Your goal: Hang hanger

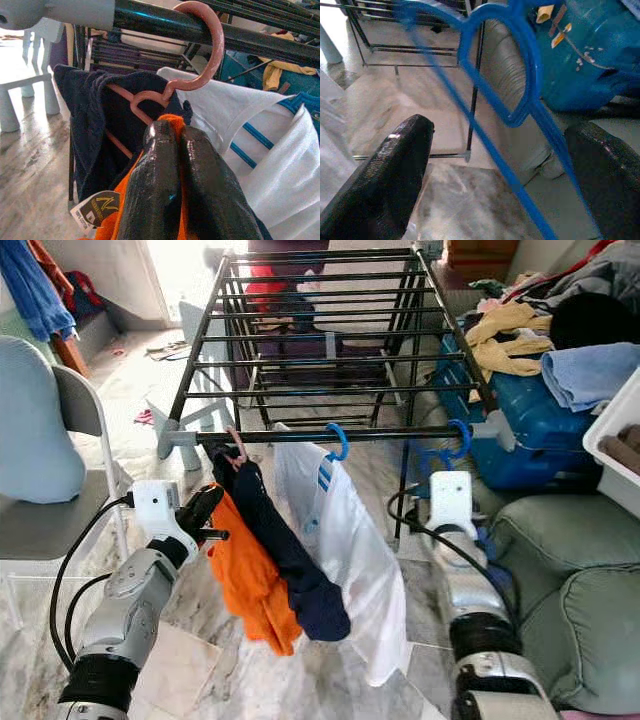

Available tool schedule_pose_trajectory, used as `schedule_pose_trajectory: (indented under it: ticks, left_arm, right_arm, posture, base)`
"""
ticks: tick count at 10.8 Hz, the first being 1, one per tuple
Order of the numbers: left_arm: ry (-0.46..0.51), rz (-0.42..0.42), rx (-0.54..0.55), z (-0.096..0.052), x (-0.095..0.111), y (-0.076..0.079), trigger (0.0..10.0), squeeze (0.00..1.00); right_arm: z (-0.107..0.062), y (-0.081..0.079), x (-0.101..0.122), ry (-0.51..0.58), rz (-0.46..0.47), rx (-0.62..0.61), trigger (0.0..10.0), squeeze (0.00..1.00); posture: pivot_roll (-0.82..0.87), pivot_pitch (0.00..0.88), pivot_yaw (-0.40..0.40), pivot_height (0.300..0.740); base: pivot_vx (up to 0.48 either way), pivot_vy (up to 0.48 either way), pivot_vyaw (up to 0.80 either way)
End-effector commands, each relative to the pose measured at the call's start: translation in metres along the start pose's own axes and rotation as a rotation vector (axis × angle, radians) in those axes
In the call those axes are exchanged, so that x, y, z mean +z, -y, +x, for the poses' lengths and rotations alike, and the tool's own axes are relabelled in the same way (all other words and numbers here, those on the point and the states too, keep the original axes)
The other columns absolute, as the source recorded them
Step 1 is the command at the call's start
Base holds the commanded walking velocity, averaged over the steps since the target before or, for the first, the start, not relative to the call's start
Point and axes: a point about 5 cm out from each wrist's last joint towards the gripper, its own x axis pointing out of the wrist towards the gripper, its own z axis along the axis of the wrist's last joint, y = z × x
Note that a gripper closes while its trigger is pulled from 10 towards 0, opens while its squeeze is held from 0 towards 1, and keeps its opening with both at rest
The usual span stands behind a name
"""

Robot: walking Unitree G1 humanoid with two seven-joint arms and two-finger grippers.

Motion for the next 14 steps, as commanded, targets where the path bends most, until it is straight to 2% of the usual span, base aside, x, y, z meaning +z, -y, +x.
schedule_pose_trajectory:
  ticks: [1,11,12,13,14]
  left_arm:
    - [0.013,0.013,-0.008,0.003,0.006,0.0,10.0,0.0]
    - [0.012,0.013,-0.006,0.002,0.006,0.0,10.0,0.0]
    - [-0.023,0.015,-0.005,0.002,0.0,0.0,10.0,0.0]
    - [-0.024,0.017,-0.002,0.002,0.0,0.0,10.0,0.0]
    - [-0.023,0.019,0.001,0.002,0.0,0.0,10.0,0.0]
  right_arm:
    - [-0.001,-0.002,0.005,0.026,-0.011,0.007,10.0,0.0]
    - [-0.001,-0.001,0.005,0.034,-0.017,0.007,10.0,0.0]
    - [-0.011,0.058,0.013,0.195,-0.21,-0.017,10.0,0.0]
    - [-0.014,0.058,0.016,0.227,-0.206,0.008,10.0,0.0]
    - [-0.016,0.05,0.02,0.254,-0.164,0.049,10.0,0.0]
  posture:
    - [-0.18,0.0,0.035,0.74]
    - [-0.18,0.0,0.035,0.74]
    - [-0.18,0.0,0.039,0.74]
    - [-0.18,0.0,0.039,0.74]
    - [-0.19,0.0,0.037,0.74]
  base:
    - [0.0,0.0,0.0]
    - [0.0,0.0,0.0]
    - [0.0,0.0,0.0]
    - [0.0,0.0,0.0]
    - [0.0,0.0,0.0]
